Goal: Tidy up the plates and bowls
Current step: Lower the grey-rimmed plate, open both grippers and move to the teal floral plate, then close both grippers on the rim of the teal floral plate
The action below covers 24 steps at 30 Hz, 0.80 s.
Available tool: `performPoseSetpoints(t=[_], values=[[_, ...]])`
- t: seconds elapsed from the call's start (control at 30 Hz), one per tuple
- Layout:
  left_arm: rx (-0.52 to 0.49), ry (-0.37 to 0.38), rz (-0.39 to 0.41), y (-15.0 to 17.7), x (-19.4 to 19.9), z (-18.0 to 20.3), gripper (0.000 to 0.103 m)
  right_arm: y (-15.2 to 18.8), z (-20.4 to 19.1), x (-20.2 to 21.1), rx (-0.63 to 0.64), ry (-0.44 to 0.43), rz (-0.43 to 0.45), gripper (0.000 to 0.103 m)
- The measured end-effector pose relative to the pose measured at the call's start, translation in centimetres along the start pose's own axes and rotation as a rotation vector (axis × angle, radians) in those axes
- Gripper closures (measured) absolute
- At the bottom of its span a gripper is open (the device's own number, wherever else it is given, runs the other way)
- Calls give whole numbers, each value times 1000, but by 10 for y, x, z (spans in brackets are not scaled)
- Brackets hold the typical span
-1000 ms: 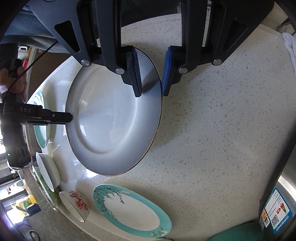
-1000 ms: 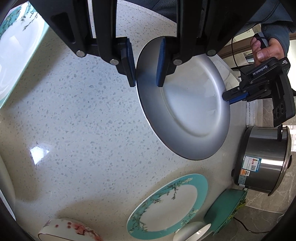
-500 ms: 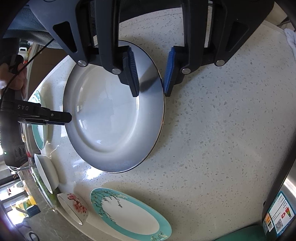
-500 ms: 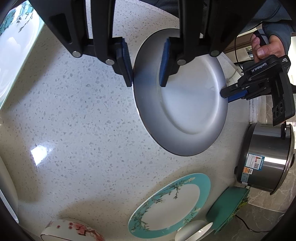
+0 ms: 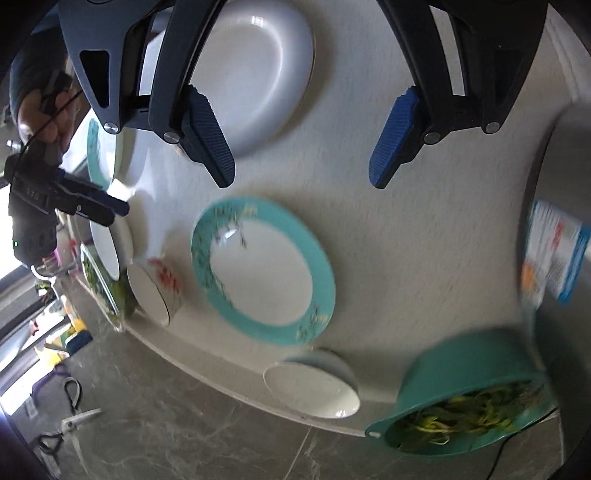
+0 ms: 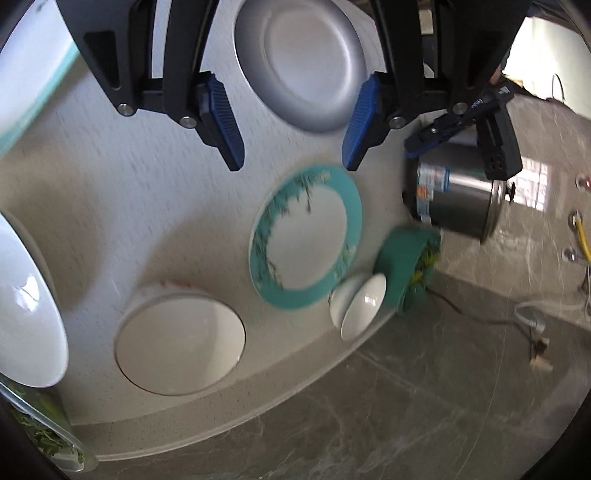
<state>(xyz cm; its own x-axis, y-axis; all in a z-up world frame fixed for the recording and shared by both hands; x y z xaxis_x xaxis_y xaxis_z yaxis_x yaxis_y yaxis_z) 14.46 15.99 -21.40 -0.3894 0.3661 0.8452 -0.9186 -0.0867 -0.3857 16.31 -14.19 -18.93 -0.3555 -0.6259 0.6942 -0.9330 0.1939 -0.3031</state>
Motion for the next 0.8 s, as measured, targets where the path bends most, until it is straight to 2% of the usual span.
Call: performPoseSetpoints(t=[0.17, 0.4, 0.8], values=[[18, -8, -45, -45, -50, -3, 29, -31, 13, -41, -109, -38, 14, 43], [19, 11, -110, -67, -91, -11, 29, -48, 25, -81, -152, -21, -27, 43], [-18, 50, -139, -85, -107, -12, 31, -61, 35, -98, -150, -40, -50, 45]])
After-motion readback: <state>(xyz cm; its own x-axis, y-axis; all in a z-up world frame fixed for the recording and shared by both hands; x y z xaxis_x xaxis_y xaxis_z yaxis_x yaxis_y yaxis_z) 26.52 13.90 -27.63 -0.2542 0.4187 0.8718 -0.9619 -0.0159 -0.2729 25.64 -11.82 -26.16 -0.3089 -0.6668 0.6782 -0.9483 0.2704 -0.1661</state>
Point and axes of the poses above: each gripper's, at about its wrist camera, not at the fingertips, and x roughly against the way its jaws point, z to its right, y to its underside, the point moved 6 cm from there along -x, roughly the way its jaws point, and after that the axes turned 3 degrees about z, right-handed, at the moved point
